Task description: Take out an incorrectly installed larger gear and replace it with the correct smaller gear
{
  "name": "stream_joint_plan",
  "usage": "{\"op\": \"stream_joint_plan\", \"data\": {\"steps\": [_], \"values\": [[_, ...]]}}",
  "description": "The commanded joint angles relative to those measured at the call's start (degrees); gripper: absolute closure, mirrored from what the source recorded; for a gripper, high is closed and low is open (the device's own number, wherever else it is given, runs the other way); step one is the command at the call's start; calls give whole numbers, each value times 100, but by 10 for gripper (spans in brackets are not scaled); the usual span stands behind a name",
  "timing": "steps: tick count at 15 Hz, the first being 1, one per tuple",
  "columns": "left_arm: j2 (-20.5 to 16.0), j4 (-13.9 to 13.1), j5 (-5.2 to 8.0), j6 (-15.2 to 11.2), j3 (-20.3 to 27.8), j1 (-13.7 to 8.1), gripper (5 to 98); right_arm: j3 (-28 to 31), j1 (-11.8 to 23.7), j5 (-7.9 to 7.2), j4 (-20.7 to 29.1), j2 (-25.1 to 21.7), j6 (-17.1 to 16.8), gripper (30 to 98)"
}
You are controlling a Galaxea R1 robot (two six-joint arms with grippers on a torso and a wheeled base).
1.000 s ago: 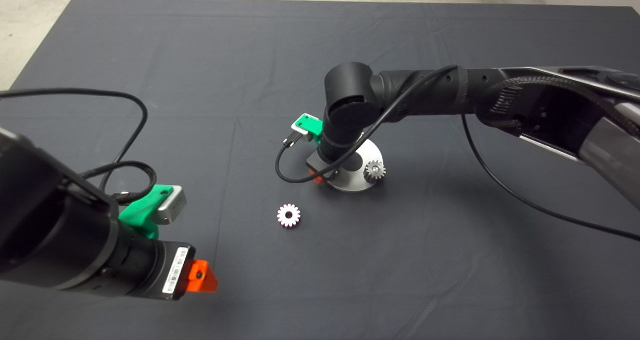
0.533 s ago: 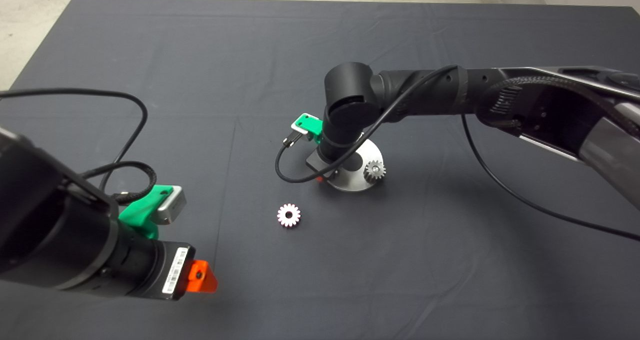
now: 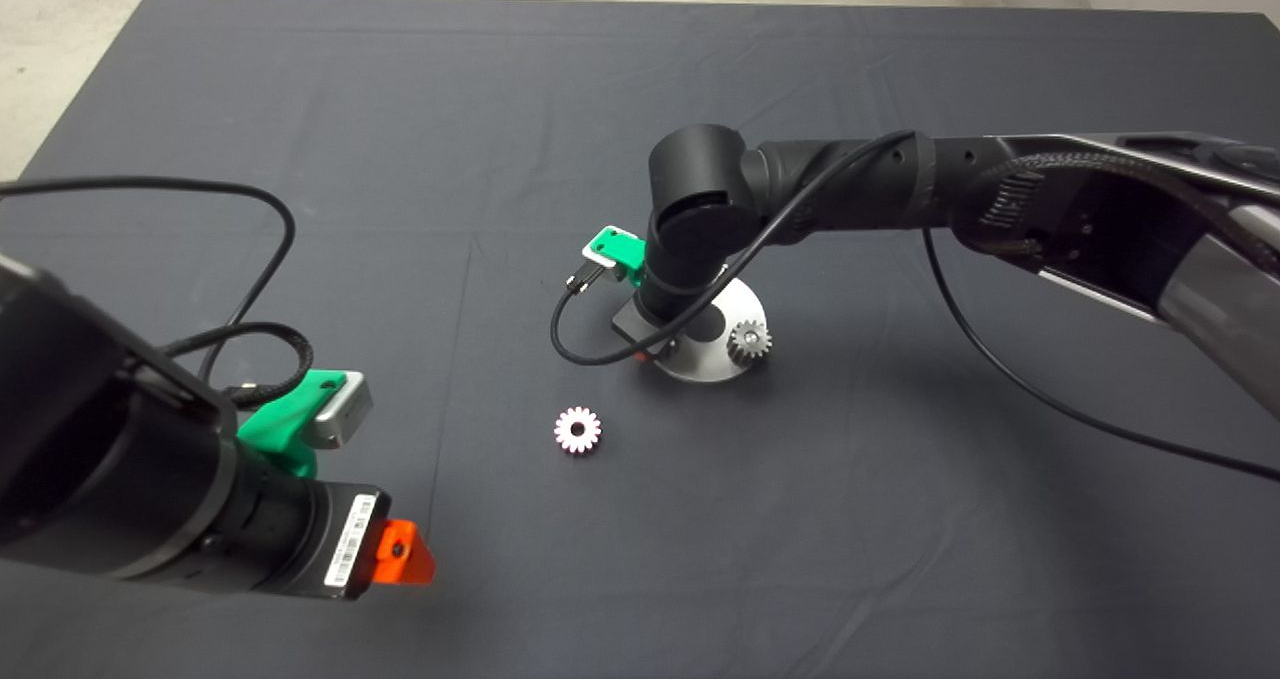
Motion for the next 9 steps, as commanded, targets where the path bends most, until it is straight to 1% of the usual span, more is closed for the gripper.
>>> {"op": "stream_joint_plan", "data": {"steps": [1, 2, 5, 7, 9], "values": [[-20, -132, 8, -6, 102, -82, 55, 67, 59, -483, -214, 25, 44, 708], [-20, -129, 8, -6, 102, -82, 55, 67, 59, -483, -214, 25, 53, 729], [-16, -129, 8, 3, 102, -82, 55, 76, 59, -483, -213, 25, 53, 735], [-11, -129, 8, 3, 102, -82, 55, 67, 51, -483, -214, 25, 53, 758], [-11, -129, 14, 3, 102, -82, 55, 76, 7, -483, -211, 34, 94, 759]]}}
